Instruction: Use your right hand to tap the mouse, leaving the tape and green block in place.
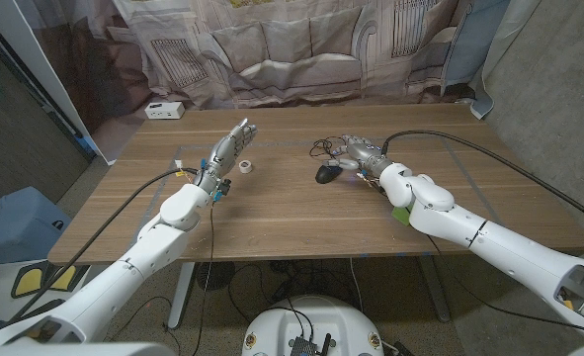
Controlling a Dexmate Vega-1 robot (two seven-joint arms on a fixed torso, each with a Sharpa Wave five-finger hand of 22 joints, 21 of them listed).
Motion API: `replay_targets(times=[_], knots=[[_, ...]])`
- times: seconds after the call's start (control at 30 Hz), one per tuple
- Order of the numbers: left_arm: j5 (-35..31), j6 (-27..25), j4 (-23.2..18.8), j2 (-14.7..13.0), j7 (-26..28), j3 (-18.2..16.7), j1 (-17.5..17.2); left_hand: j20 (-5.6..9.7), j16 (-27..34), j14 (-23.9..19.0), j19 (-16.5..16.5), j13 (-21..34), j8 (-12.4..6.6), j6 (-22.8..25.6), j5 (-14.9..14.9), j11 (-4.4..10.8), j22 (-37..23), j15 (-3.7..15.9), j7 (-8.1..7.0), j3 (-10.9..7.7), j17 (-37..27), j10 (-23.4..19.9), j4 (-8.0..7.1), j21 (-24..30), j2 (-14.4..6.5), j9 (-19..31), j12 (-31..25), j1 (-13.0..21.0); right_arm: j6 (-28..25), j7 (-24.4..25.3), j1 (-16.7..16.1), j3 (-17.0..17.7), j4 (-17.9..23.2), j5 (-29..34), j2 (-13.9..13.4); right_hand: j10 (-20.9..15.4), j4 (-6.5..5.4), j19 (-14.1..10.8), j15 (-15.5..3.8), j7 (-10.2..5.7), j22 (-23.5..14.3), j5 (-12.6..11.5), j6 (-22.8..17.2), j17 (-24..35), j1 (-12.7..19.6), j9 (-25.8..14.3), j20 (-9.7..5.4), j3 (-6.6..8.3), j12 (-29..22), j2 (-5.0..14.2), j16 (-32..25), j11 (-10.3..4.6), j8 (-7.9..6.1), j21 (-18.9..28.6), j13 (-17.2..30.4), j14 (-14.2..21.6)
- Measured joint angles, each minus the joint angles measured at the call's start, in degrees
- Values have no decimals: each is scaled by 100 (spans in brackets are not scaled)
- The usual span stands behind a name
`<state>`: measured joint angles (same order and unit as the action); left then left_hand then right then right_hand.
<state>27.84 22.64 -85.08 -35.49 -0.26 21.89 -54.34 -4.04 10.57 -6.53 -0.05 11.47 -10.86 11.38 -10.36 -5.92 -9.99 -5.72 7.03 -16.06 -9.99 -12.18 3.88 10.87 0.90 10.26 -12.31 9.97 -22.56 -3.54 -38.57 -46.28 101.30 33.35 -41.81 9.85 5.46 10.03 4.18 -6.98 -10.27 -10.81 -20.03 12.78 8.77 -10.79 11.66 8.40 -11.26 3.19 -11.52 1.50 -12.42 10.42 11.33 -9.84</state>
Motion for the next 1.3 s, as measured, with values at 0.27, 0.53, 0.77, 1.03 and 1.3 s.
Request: replay_targets(times=[0.27,0.53,0.77,1.03,1.3], knots=[[12,-15,-38,23,59,-25,-53,1,0,-21,0,0,0,40,0,24,0,21,-39,0,0,-24,0,0,-38,0,0,38,42,-84,64,-44,-79,-51,42,8,13,0,0,-50,0,0,-127,-18,30,0,0,56,0,76,0,-70,-36,0,0,0],[32,-63,-74,27,105,-35,-85,1,0,-52,1,0,0,39,0,41,0,52,-39,-26,0,-41,25,0,-38,0,-23,38,39,-136,131,-122,-148,-28,91,8,26,0,0,-51,0,0,-125,-27,61,0,0,69,0,106,0,-69,-36,0,0,0],[51,-114,-105,22,122,-41,-100,1,0,-52,1,0,0,39,0,41,0,52,-39,-26,0,-41,25,0,-76,0,-23,76,17,-155,170,-176,-210,12,146,8,41,0,1,-72,1,0,-104,-27,61,0,0,84,0,106,0,-69,-36,41,-1,0],[90,-144,-95,38,117,-41,-101,-9,0,-52,12,0,0,39,0,41,0,52,-39,-48,0,-42,48,0,-76,0,-23,76,-5,-154,193,-212,-268,21,190,8,51,0,1,-72,1,0,-104,-27,62,0,0,94,0,106,0,-69,-36,44,-1,0],[109,-146,-23,70,69,-20,-58,36,0,-53,58,0,0,60,0,41,0,52,-59,-48,0,-41,48,0,-76,-1,-23,76,-45,-153,234,-260,-344,24,230,8,58,0,1,-71,1,0,-104,-26,84,1,0,100,0,128,-45,-68,-36,44,-1,0]])
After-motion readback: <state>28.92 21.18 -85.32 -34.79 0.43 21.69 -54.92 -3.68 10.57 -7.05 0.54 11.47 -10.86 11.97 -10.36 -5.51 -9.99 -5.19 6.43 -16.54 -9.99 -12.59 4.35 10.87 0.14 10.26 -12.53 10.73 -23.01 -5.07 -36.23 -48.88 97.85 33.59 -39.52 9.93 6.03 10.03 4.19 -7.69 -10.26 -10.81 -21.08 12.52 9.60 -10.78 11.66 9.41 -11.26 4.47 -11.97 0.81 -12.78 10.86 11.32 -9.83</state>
